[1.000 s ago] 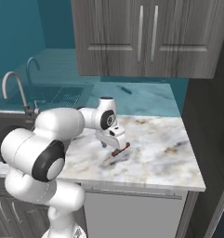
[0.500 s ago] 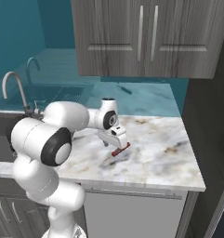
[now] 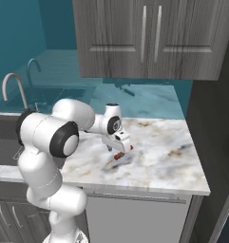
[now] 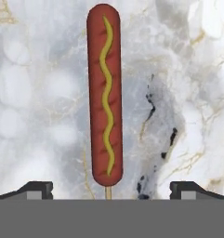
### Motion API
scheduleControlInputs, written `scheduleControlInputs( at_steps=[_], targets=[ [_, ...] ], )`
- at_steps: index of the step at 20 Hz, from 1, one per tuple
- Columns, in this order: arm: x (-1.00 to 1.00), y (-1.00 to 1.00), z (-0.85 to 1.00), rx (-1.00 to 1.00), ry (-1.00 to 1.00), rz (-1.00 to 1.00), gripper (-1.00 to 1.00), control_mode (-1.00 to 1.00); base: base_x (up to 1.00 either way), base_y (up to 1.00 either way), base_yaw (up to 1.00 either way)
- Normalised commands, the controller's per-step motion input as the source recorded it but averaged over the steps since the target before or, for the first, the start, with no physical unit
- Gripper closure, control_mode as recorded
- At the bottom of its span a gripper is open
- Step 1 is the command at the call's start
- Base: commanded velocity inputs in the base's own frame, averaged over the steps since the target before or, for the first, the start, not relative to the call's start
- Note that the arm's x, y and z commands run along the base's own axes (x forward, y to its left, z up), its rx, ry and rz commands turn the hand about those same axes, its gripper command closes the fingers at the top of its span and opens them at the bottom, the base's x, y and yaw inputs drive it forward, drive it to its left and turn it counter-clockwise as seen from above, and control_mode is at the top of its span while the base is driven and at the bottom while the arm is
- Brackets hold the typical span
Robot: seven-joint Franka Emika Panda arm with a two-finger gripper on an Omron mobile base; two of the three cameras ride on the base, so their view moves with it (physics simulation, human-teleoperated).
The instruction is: Store the hot dog in the freezer for long-term storage. Close the freezer door after placing the cooked food.
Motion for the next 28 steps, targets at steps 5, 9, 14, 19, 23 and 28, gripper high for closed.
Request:
scheduleControlInputs(
  at_steps=[5, 9, 14, 19, 23, 28],
  targets=[
    [0.15, -0.1, -0.37, 0.0, 0.0, 0.0, -1.0, -1.0, 0.0, 0.0, 0.0],
    [0.15, -0.08, -0.21, 0.0, 0.0, 0.0, -1.0, -1.0, 0.0, 0.0, 0.0],
    [0.11, -0.03, -0.15, 0.0, 0.0, 0.0, -1.0, -1.0, 0.0, 0.0, 0.0],
    [0.06, -0.01, -0.25, 0.0, 0.0, 0.0, -1.0, -1.0, 0.0, 0.0, 0.0],
    [0.0, -0.09, -0.43, 0.0, 0.0, 0.0, -1.0, -1.0, 0.0, 0.0, 0.0],
    [0.0, -0.04, -0.37, 0.0, 0.0, 0.0, -1.0, -1.0, 0.0, 0.0, 0.0]
  ],
)
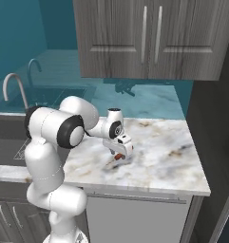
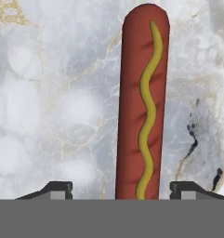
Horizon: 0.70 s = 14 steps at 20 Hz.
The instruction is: Store the hot dog in the freezer for long-term storage. Close the freezer door after placing the cooked food.
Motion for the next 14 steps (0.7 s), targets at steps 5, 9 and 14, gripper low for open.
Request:
scheduleControlInputs(
  at_steps=[5, 9, 14],
  targets=[
    [0.0, 0.0, -0.25, 0.01, 0.0, 0.0, -1.0, -1.0, 0.0, 0.0, 0.0],
    [0.0, -0.01, -0.18, 0.03, 0.0, 0.0, 1.0, -1.0, 0.0, 0.0, 0.0],
    [0.0, 0.0, -0.13, 0.01, 0.0, 0.0, 1.0, -1.0, 0.0, 0.0, 0.0]
  ],
)
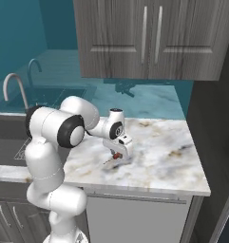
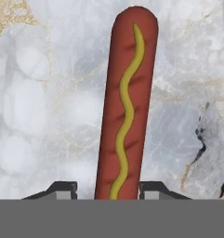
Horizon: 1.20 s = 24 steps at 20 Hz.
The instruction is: Store the hot dog in the freezer for long-term storage. Close the freezer door after placing the cooked food.
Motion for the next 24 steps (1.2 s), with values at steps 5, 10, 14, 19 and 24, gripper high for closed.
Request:
scheduleControlInputs(
  at_steps=[5, 10, 14, 19, 24],
  targets=[
    [0.0, 0.0, -0.04, 0.0, 0.0, 0.0, 1.0, -1.0, 0.0, 0.0, 0.0],
    [0.01, 0.0, 0.0, 0.0, 0.0, 0.0, 1.0, -1.0, 0.0, 0.0, 0.0],
    [0.0, -0.04, 0.14, 0.0, 0.0, 0.0, 1.0, -1.0, 0.0, 0.0, 0.0],
    [-0.33, -0.22, 0.51, 0.0, 0.0, 0.02, 1.0, -1.0, 0.0, 0.0, 0.0],
    [-0.59, -0.1, 0.6, 0.0, 0.0, 0.07, 1.0, -1.0, 0.0, 0.0, 0.0]
  ],
)
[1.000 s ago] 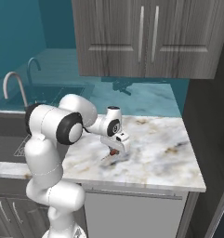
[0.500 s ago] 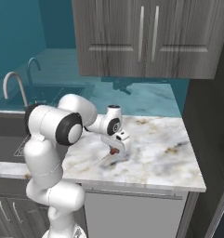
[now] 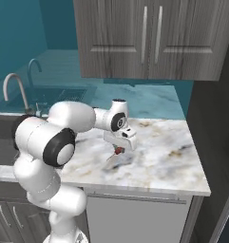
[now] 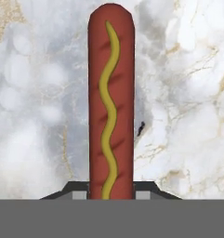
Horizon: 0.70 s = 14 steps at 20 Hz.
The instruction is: Store the hot dog in the freezer for long-term storage. Close the freezer door after placing the cooked food.
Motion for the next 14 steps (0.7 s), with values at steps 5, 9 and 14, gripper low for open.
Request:
scheduleControlInputs(
  at_steps=[5, 9, 14],
  targets=[
    [-0.57, -0.01, 0.57, 0.0, 0.0, 0.17, 1.0, -1.0, 0.0, 0.0, 0.0],
    [-0.62, 0.0, 0.49, 0.03, 0.0, 0.2, 1.0, -1.0, 0.0, 0.0, 0.0],
    [-0.57, 0.01, 0.46, 0.03, 0.0, 0.17, 1.0, -1.0, 0.0, 0.0, 0.0]
  ],
)
